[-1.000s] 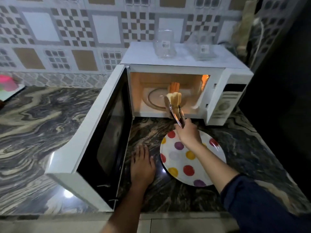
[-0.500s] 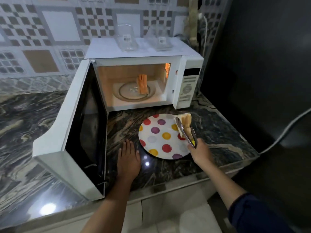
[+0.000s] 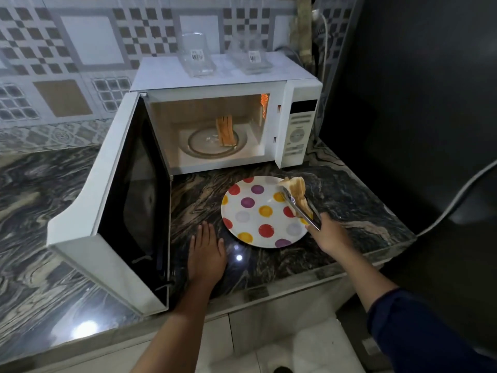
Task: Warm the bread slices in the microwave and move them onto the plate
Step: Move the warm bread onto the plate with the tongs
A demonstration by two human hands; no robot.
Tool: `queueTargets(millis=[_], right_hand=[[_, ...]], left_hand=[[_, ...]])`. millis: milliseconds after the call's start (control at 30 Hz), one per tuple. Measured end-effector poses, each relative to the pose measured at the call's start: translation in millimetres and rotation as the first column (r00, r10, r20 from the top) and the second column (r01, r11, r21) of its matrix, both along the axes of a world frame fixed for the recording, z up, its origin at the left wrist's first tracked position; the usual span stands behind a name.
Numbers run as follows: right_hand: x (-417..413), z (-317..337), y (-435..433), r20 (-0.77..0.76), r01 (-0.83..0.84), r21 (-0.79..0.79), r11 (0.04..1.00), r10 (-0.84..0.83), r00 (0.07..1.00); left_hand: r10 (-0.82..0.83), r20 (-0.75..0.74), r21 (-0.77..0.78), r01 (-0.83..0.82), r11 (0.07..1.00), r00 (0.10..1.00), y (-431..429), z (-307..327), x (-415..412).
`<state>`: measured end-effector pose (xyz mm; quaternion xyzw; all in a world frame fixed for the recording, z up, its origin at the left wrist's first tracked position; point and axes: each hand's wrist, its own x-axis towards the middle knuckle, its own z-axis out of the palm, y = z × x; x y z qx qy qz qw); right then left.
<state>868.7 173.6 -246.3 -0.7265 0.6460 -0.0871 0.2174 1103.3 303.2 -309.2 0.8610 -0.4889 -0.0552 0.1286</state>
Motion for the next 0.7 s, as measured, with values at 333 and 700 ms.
queueTargets(millis=[333,700], right_hand=[[-7.3,2.6,-4.3,0.026,-0.063,0.049,0.997,0.062,0.998],[-12.1,12.4,-1.0,0.134,-0.032,-0.118,0.992,0.048,0.99]], left_hand=[[0.024,-0.015,-0.026,-0.024,0.999,1.0,-1.1,-2.3,0.1],[0.055,-0.038,-0.065,-0.058,0.996,0.998,-1.1,-1.2,-0.9]])
